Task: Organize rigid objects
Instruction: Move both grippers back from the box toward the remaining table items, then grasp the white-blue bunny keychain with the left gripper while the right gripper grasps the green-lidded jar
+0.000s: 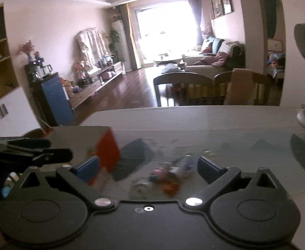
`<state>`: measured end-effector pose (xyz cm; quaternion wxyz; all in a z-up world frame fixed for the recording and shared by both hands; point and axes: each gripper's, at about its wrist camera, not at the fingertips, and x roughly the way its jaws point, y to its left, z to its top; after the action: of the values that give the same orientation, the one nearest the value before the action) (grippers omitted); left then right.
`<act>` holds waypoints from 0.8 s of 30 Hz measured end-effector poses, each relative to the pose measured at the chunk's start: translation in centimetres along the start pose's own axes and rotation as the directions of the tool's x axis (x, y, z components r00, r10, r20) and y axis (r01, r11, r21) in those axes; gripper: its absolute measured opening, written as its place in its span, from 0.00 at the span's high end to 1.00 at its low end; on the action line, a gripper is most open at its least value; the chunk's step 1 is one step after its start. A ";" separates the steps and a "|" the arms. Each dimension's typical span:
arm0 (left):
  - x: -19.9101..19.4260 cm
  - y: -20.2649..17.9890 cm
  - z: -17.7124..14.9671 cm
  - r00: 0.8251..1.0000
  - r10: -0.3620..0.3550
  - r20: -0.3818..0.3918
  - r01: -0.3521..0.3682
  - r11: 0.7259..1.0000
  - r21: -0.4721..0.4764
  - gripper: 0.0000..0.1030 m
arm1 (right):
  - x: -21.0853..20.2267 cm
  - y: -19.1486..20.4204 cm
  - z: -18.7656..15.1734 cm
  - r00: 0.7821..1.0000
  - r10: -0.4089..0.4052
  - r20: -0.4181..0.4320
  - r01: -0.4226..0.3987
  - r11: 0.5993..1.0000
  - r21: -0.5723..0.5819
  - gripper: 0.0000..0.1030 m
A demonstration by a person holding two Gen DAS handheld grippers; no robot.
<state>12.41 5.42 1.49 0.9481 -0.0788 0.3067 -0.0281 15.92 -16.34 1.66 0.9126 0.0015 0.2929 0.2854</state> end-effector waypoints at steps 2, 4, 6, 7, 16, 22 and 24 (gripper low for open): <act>1.1 -1.0 -0.5 1.000 -0.002 -0.019 0.002 1.000 0.008 0.00 | 0.3 -1.5 -0.1 1.000 -0.017 -0.006 0.017 1.000 -0.006 0.02; 2.0 -2.0 -1.0 1.000 0.009 -0.029 -0.009 1.000 0.019 0.00 | 0.8 -3.2 -0.1 1.000 -0.019 -0.018 0.019 1.000 -0.002 0.02; 3.1 -2.9 -1.6 0.999 0.012 -0.047 -0.011 1.000 0.014 0.00 | 1.3 -4.8 -0.2 0.999 -0.032 -0.024 0.032 0.999 -0.007 0.02; 3.6 -3.3 -1.9 0.998 0.009 -0.056 -0.009 1.000 0.006 0.00 | 1.6 -5.4 -0.2 0.999 -0.036 -0.028 0.036 0.999 -0.014 0.02; 9.0 -6.9 -4.9 0.985 0.012 -0.173 -0.019 0.999 -0.039 0.00 | 5.8 -10.2 -0.1 0.994 -0.023 -0.107 0.016 0.998 -0.062 0.06; 11.8 -8.2 -6.7 0.967 0.015 -0.253 -0.035 0.997 -0.076 0.00 | 9.2 -12.9 -0.1 0.984 -0.024 -0.176 0.013 0.998 -0.068 0.10; 12.6 -8.4 -7.2 0.962 0.025 -0.272 -0.048 0.996 -0.081 0.00 | 10.3 -13.4 -0.2 0.980 -0.028 -0.196 0.013 0.997 -0.078 0.13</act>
<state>18.31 -5.06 -10.13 0.8934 -0.1099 0.4355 -0.0077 29.64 -22.26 -6.33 0.8814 -0.0646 0.3705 0.2857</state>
